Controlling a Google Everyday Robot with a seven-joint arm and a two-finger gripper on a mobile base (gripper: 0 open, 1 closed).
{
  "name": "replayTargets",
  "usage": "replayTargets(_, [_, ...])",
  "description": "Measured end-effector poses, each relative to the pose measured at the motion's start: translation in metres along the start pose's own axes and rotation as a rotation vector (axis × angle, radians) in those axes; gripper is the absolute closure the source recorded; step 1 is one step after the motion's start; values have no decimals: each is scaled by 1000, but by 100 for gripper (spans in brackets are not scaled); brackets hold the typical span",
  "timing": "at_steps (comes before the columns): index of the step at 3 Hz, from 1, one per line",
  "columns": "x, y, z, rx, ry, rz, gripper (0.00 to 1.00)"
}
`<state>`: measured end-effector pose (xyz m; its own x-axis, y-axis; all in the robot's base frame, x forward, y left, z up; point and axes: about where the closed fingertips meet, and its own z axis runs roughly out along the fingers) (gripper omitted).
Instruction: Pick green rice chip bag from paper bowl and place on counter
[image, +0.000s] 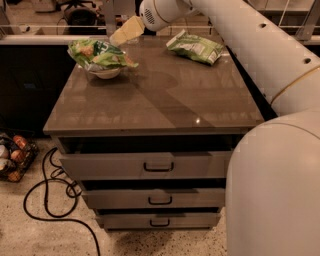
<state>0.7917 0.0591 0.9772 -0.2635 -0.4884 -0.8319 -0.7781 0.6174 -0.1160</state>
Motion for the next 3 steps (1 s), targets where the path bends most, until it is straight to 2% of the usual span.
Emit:
replayTargets(1, [1, -1, 10, 8, 16, -4, 0])
replayTargets(2, [-1, 2, 40, 10, 49, -13, 0])
replayTargets(3, [-6, 12, 75, -14, 97, -37, 0])
